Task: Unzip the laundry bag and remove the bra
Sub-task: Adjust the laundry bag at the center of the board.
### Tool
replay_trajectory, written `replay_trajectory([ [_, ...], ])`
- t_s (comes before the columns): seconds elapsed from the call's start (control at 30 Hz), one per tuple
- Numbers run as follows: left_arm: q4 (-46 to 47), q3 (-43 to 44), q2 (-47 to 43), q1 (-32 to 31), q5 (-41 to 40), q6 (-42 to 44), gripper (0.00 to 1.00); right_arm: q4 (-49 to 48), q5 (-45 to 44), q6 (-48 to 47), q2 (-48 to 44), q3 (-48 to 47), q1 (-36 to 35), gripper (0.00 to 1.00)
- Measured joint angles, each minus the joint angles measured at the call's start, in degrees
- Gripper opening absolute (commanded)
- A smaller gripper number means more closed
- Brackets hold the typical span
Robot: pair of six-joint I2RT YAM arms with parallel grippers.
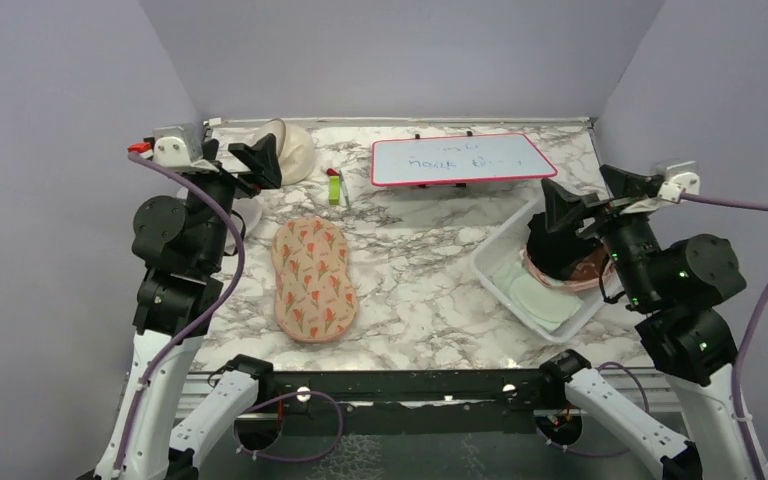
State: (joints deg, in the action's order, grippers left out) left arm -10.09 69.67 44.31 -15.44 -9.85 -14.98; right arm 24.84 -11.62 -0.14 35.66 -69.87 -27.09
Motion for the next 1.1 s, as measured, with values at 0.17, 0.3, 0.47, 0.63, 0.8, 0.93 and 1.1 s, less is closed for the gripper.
replay_trajectory([
  [0.17,2.2,-6.8,0.0,0.0,0.1,-1.3,0.99,-1.0,-1.7,3.6,0.9,5.7,-1.7,1.0],
  [0.3,3.4,-12.8,0.5,0.0,1.0,-2.8,0.99,-0.9,-2.7,7.4,2.3,9.7,-3.2,1.0],
  [0.47,4.6,-20.3,0.6,-0.1,3.4,-4.8,0.99,-0.4,-1.6,11.9,3.7,13.0,-5.0,1.0],
  [0.63,4.3,-25.6,0.6,-0.1,6.1,-6.6,0.99,-0.4,1.4,15.5,3.7,17.6,-6.4,1.0],
  [0.8,2.3,-28.0,0.8,-0.1,9.4,-8.2,0.99,-0.3,5.0,18.6,3.3,21.1,-7.2,1.0],
  [0.93,-0.4,-28.8,1.6,-0.3,12.8,-9.2,0.99,0.3,8.3,20.7,3.4,21.5,-7.6,1.0],
  [1.1,-3.8,-31.0,3.3,-1.2,16.3,-10.2,0.99,0.9,11.8,22.4,3.9,21.6,-7.8,1.0],
])
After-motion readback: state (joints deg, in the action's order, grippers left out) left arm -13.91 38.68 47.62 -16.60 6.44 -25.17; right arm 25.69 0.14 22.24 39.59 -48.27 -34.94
